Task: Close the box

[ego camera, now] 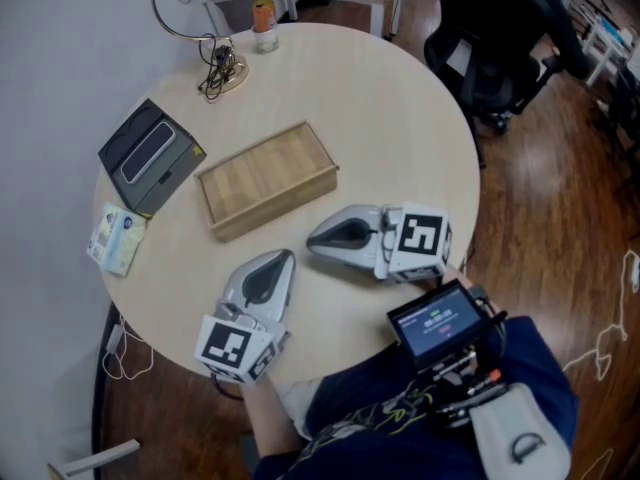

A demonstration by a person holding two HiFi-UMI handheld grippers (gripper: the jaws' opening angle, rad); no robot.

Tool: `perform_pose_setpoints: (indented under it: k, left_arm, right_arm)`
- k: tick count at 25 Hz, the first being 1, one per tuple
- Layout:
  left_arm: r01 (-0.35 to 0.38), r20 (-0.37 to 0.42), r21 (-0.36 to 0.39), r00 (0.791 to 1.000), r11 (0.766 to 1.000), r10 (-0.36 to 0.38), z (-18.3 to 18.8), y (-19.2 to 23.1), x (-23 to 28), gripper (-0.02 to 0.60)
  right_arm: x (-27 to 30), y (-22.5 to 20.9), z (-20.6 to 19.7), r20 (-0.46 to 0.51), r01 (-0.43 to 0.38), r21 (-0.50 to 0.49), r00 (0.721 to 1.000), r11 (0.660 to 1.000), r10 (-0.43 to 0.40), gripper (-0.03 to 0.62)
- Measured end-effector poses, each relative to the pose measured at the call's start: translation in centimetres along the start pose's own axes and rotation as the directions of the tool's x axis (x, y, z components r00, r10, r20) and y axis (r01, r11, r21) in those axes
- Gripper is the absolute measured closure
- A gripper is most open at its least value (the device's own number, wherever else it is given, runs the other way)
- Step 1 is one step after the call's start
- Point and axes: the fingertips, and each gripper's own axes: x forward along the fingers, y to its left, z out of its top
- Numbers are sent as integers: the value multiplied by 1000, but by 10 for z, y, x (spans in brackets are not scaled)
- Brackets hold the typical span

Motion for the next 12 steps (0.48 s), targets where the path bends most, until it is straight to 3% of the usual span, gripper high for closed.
perform_pose_setpoints:
  k: [12]
  left_arm:
    - [0,1,1,1000,1000,0,1,0,0,581]
  right_arm:
    - [0,0,0,-1,0,-1,1000,1000,0,594]
